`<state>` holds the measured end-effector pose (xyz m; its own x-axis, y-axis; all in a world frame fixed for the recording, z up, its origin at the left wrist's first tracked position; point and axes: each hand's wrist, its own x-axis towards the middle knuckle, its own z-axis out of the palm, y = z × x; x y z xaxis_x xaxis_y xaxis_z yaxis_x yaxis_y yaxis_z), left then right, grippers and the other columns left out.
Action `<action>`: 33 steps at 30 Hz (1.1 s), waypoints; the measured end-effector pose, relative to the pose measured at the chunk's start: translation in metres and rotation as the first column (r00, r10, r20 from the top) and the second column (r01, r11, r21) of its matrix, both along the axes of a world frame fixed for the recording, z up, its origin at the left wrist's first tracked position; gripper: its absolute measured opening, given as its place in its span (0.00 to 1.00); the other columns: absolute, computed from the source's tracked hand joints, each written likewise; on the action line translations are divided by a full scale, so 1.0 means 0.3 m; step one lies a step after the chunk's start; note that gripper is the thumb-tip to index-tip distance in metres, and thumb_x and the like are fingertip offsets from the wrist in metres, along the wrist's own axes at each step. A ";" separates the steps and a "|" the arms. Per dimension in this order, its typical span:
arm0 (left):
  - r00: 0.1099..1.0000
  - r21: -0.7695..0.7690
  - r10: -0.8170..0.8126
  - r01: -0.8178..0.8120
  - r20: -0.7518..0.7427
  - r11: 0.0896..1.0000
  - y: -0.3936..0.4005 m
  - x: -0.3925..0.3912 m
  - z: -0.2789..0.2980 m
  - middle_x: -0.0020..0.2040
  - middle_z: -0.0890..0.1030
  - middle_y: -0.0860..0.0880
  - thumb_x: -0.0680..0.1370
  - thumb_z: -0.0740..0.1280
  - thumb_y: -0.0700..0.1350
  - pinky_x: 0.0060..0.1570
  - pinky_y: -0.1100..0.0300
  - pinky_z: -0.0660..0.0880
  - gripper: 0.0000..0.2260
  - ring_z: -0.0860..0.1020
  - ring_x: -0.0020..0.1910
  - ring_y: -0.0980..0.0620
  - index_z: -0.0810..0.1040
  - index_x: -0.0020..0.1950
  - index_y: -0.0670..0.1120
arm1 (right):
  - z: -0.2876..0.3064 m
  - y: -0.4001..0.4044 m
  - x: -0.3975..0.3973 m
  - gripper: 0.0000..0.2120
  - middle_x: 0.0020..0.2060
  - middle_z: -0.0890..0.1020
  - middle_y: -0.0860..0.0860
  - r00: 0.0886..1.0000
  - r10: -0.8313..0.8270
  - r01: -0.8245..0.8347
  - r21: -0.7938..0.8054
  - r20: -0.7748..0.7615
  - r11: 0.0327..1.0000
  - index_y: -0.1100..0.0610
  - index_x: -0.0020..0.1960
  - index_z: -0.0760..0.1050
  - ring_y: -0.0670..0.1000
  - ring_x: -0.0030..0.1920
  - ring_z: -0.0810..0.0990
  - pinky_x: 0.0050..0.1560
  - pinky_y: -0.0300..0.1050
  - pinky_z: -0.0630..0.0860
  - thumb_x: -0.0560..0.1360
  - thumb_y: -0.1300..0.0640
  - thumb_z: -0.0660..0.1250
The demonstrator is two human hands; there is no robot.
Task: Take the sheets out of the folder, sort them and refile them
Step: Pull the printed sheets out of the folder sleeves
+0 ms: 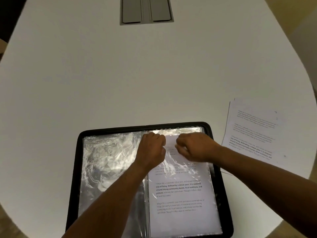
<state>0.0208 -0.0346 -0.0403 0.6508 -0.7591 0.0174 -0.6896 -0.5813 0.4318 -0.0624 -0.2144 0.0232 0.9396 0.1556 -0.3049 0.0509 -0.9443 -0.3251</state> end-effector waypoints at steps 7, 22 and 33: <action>0.999 -0.057 0.016 -0.019 -0.048 0.998 0.025 -0.012 0.012 0.38 0.77 0.49 0.71 0.65 0.37 0.40 0.55 0.72 0.05 0.72 0.38 0.50 0.77 0.44 0.45 | -0.002 -0.012 0.173 0.12 0.51 0.80 0.55 0.946 -0.127 0.044 -0.270 -0.297 0.962 0.58 0.58 0.76 0.54 0.49 0.80 0.46 0.45 0.76 0.77 0.54 0.68; 0.996 -0.162 0.014 -0.028 -0.085 0.986 0.017 -0.014 0.020 0.45 0.81 0.50 0.73 0.67 0.39 0.42 0.58 0.75 0.08 0.77 0.45 0.51 0.79 0.51 0.44 | 0.042 -0.034 0.337 0.13 0.51 0.81 0.51 0.911 -0.282 0.186 -0.311 -0.301 0.932 0.55 0.55 0.80 0.54 0.51 0.79 0.44 0.46 0.77 0.71 0.56 0.70; 0.992 -0.178 -0.063 0.043 -0.107 0.983 -0.056 -0.040 0.014 0.48 0.82 0.51 0.74 0.66 0.43 0.45 0.53 0.78 0.10 0.78 0.48 0.51 0.80 0.54 0.45 | 0.512 -0.365 0.462 0.12 0.55 0.82 0.54 0.881 -0.468 0.471 -0.053 0.063 0.880 0.56 0.57 0.82 0.54 0.54 0.79 0.50 0.41 0.73 0.75 0.54 0.71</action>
<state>0.0089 -0.0513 -0.0360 0.6150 -0.7841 0.0829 -0.6591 -0.4536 0.5998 0.0763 -0.3240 0.1768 0.9109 -0.3262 -0.2528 -0.3903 -0.8800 -0.2707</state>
